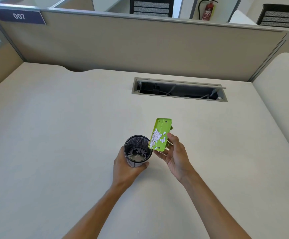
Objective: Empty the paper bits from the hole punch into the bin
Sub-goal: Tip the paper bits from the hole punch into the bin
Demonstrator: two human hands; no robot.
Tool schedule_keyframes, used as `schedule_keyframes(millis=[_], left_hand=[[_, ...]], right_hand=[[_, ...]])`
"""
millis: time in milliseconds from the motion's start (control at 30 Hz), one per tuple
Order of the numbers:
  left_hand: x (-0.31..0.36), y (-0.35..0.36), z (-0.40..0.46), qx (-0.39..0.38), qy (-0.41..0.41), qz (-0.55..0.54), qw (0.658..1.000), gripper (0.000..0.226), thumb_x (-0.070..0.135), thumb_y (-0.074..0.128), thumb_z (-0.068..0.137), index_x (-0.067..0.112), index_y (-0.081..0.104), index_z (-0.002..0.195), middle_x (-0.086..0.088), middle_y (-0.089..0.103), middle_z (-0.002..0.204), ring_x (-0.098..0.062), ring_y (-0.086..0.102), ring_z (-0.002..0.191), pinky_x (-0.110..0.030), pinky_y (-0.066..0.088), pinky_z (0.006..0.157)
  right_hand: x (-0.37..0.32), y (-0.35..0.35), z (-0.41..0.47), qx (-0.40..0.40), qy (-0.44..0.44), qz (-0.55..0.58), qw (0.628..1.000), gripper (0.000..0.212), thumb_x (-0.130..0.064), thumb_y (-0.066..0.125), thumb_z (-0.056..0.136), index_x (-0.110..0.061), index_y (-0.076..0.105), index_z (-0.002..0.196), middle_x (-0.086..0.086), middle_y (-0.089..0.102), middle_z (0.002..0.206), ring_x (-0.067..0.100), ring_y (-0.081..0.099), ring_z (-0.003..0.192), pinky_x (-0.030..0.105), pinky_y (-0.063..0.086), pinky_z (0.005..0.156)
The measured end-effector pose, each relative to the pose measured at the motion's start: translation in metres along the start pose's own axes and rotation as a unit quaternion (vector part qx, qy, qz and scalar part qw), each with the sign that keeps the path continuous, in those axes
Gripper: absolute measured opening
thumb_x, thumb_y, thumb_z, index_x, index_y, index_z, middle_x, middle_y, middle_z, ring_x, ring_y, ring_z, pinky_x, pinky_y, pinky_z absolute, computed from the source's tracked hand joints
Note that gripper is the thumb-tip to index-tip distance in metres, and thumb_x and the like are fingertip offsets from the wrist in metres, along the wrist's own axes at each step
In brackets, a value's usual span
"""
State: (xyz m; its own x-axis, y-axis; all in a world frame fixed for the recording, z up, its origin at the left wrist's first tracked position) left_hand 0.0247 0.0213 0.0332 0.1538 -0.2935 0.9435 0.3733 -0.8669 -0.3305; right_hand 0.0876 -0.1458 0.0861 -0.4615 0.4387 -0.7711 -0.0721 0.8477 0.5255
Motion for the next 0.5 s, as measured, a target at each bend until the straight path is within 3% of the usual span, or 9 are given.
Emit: schedule_keyframes(millis=[167,267,367,433,500], left_hand=[[0.002,-0.002,-0.003,-0.004,-0.003,0.009,1.0,0.069,0.035,0.091,0.054,0.034,0.06,0.116,0.013,0.072,0.11,-0.007,0.067,0.104,-0.043,0.057,0.087],[0.003,-0.003,-0.004,-0.013,-0.001,0.021,1.0,0.072,0.038,0.09,0.053,0.037,0.058,0.117,0.016,0.071,0.111,-0.001,0.065,0.103,-0.039,0.056,0.087],[0.003,-0.006,-0.007,-0.029,-0.002,0.037,0.999,0.082,0.039,0.091,0.052,0.04,0.052,0.124,0.017,0.067,0.117,0.0,0.062,0.108,-0.034,0.054,0.09],[0.002,-0.01,-0.008,-0.039,-0.003,0.044,0.998,0.089,0.042,0.09,0.052,0.049,0.045,0.128,0.019,0.064,0.123,0.003,0.059,0.112,-0.023,0.051,0.091],[-0.001,-0.014,-0.009,-0.051,-0.005,0.051,0.997,0.093,0.043,0.088,0.053,0.053,0.039,0.131,0.018,0.061,0.129,0.006,0.055,0.117,-0.012,0.044,0.093]], right_hand=[[-0.008,0.008,0.005,-0.003,-0.051,-0.111,0.993,0.03,-0.033,0.062,0.086,-0.016,0.074,0.107,0.009,0.077,0.103,0.03,0.074,0.093,0.033,0.059,0.072],[-0.013,0.016,0.009,-0.019,-0.079,-0.176,0.981,0.027,-0.031,0.06,0.086,-0.024,0.073,0.108,-0.003,0.077,0.094,0.02,0.074,0.085,0.028,0.058,0.068],[-0.017,0.024,0.012,-0.043,-0.102,-0.215,0.97,0.029,-0.026,0.061,0.089,-0.023,0.071,0.115,-0.006,0.077,0.098,0.012,0.073,0.086,0.026,0.058,0.067],[-0.019,0.03,0.012,-0.067,-0.108,-0.23,0.965,0.03,-0.021,0.061,0.091,-0.023,0.068,0.121,-0.009,0.077,0.101,0.009,0.073,0.087,0.025,0.058,0.068],[-0.02,0.036,0.011,-0.089,-0.117,-0.256,0.955,0.028,-0.024,0.062,0.091,-0.035,0.069,0.116,-0.014,0.076,0.103,0.009,0.074,0.087,0.022,0.058,0.068]])
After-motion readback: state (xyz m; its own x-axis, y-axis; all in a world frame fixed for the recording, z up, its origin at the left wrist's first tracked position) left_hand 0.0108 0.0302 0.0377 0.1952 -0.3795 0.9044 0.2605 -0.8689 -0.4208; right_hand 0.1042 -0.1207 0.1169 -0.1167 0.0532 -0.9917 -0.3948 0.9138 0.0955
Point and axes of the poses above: each hand's wrist, its own z-axis towards the middle knuckle, its own y-axis out of the palm, x = y × z, the point moved 5 cm from there along z, towards the middle knuckle
